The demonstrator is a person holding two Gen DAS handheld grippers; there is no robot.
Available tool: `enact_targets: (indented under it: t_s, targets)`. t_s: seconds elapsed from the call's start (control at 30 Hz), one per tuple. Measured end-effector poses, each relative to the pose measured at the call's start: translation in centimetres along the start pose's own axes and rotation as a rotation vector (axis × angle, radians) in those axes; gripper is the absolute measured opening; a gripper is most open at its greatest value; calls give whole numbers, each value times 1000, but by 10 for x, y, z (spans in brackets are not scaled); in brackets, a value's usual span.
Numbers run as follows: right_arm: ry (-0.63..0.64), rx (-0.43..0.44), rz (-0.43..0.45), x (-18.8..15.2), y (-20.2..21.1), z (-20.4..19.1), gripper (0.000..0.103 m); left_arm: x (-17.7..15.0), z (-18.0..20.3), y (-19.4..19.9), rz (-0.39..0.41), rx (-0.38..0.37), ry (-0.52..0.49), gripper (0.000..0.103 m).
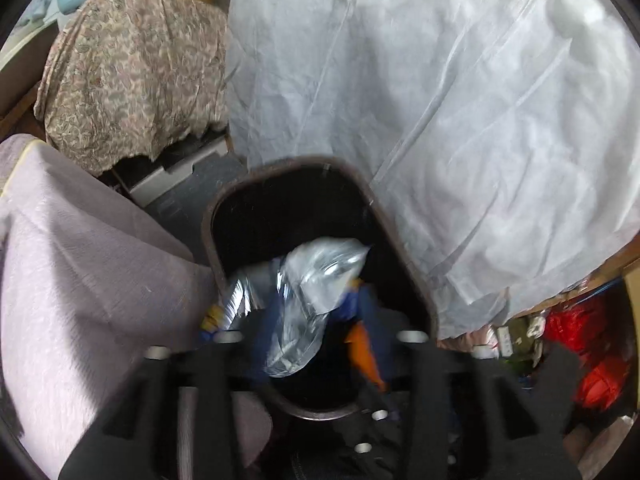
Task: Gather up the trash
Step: 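Carry wrapper and orange peel to the black bin and open both tools, then move both tools back over the trash pile on the table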
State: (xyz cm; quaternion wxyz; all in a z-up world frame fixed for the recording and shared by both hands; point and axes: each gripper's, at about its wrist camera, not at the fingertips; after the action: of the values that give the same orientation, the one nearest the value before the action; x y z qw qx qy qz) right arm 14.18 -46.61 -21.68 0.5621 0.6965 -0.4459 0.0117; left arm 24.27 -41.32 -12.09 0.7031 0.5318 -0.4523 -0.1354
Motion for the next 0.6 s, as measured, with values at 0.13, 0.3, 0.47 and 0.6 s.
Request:
enact_targets:
  t_s: [0.13,0.3,0.47,0.6]
  targets:
    - [-9,-7,44,2,11,-5,75,-1,9,28,66,43,-52,62]
    - [-7,-12,82,6,32,-13,80,-8,8,72,163,65,-48,76]
    - [17,8,147,7,69,-34,82,-25,-1,133,280,58,-19,86]
    - [65,60,218,5,105,-59,92,-51,-2,181,371,110,-44,97]
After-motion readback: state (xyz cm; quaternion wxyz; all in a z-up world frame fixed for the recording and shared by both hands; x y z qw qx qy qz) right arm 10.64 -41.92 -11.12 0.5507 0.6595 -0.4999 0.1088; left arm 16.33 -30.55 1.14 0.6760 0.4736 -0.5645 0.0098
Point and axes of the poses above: each gripper's, at about its wrist camera, not at the fingertips, and y roughly against the way its jaws point, z to its right, x to its top, and after that the axes turned 14 degrees about -y, right-handed
